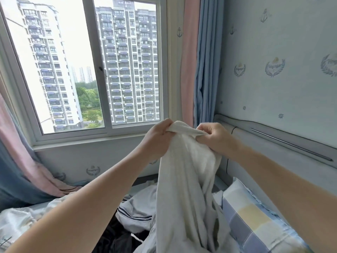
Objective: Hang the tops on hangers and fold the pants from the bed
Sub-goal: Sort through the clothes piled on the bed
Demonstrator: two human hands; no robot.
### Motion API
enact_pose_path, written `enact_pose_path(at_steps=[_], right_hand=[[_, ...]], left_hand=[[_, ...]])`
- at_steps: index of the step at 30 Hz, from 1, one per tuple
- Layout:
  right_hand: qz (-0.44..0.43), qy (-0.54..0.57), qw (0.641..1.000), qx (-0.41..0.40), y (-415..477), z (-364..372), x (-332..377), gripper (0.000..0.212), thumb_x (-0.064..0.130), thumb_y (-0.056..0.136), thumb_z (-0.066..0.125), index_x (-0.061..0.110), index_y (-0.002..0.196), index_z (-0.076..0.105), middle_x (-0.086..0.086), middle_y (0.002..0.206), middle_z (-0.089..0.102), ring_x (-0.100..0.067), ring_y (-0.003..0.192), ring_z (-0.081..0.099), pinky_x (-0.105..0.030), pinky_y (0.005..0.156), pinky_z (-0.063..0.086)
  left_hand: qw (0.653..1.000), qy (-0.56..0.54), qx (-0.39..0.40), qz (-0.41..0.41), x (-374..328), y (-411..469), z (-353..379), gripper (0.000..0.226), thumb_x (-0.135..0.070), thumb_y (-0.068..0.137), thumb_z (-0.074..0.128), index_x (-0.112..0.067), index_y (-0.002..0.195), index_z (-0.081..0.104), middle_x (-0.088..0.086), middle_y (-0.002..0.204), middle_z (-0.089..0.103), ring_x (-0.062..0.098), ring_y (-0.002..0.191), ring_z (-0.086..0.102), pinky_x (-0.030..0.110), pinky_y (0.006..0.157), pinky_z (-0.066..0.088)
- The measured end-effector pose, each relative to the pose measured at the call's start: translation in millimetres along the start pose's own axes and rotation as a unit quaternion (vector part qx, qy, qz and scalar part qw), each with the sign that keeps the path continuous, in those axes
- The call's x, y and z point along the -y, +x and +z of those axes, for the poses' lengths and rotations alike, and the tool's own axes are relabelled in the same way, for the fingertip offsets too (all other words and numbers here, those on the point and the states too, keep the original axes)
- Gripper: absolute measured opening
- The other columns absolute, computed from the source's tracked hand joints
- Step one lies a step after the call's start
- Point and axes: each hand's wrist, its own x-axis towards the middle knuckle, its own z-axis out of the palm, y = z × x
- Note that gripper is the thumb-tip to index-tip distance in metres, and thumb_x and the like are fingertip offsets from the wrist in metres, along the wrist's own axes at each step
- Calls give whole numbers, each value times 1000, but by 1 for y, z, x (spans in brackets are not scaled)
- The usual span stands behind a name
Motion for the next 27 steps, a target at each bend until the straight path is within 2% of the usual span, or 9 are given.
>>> enact_pose_path(at_steps=[3, 5, 7, 12, 15, 17, 22, 25, 27], right_hand=[[3, -35, 999, 5, -14, 15, -34, 10, 25, 68, 54, 31, 61, 59, 14, 54, 51, -1, 50, 45, -13, 50, 36], [50, -39, 998, 6, -25, 28, -67, 10, 21, 64, 51, 17, 65, 60, 10, 56, 55, -6, 52, 51, -22, 53, 40], [122, -30, 992, 11, -38, 42, -100, 13, 24, 59, 50, 15, 62, 59, 8, 55, 59, -8, 52, 55, -26, 53, 43], [211, 33, 977, 19, -69, 73, -151, 17, 37, 58, 52, 21, 55, 47, -1, 60, 46, -16, 66, 40, -36, 66, 28], [272, 114, 955, -21, -74, 75, -142, 16, 27, 76, 51, 17, 65, 57, -3, 61, 54, -19, 65, 49, -31, 62, 39], [289, 171, 940, -61, -71, 65, -128, 15, 23, 81, 50, 10, 77, 57, -7, 62, 57, -22, 53, 54, -25, 48, 46], [228, 234, 943, -61, -50, 31, -75, 30, 9, 100, 32, 9, 74, 45, -5, 44, 36, -17, 33, 31, -22, 39, 30], [229, 241, 941, -63, -39, 26, -44, 29, 10, 102, 32, 7, 83, 53, -3, 42, 38, -16, 32, 34, -22, 36, 34], [234, 256, 936, -54, -34, 27, -30, 30, 12, 102, 32, 7, 84, 55, -4, 43, 41, -18, 33, 42, -25, 38, 42]], left_hand=[[999, -37, -27, -4, -4, 1, 9, 23, -7, 95, 45, -21, 84, 60, -17, 53, 48, 0, 43, 39, 15, 40, 29], [997, -56, -56, -13, -6, 4, 12, 23, -8, 94, 43, -20, 86, 60, -16, 55, 50, 0, 46, 43, 14, 41, 33], [994, -78, -76, -12, -7, 7, 14, 19, -9, 92, 42, -15, 88, 60, -11, 60, 51, 4, 50, 43, 16, 44, 34], [987, -107, -116, -21, -3, 17, 19, 16, -18, 88, 44, -19, 77, 55, -10, 61, 46, 5, 52, 41, 20, 48, 33], [985, -100, -134, -32, 8, 20, 16, 14, -16, 90, 45, -11, 84, 56, -3, 69, 47, 9, 59, 43, 23, 52, 34], [985, -84, -139, -61, 20, 23, 12, 18, -16, 92, 44, -1, 93, 55, 5, 76, 49, 13, 67, 46, 28, 58, 36], [988, 29, -82, -129, 59, 17, 11, 24, -16, 92, 47, -4, 86, 67, 3, 73, 58, 19, 68, 50, 26, 59, 38], [982, 65, -55, -169, 81, 6, 24, 18, -12, 93, 52, -7, 87, 68, 4, 75, 63, 23, 70, 54, 29, 61, 43], [977, 82, -63, -186, 88, -1, 34, 10, -16, 94, 59, -8, 94, 64, 5, 89, 66, 26, 83, 61, 35, 75, 51]])
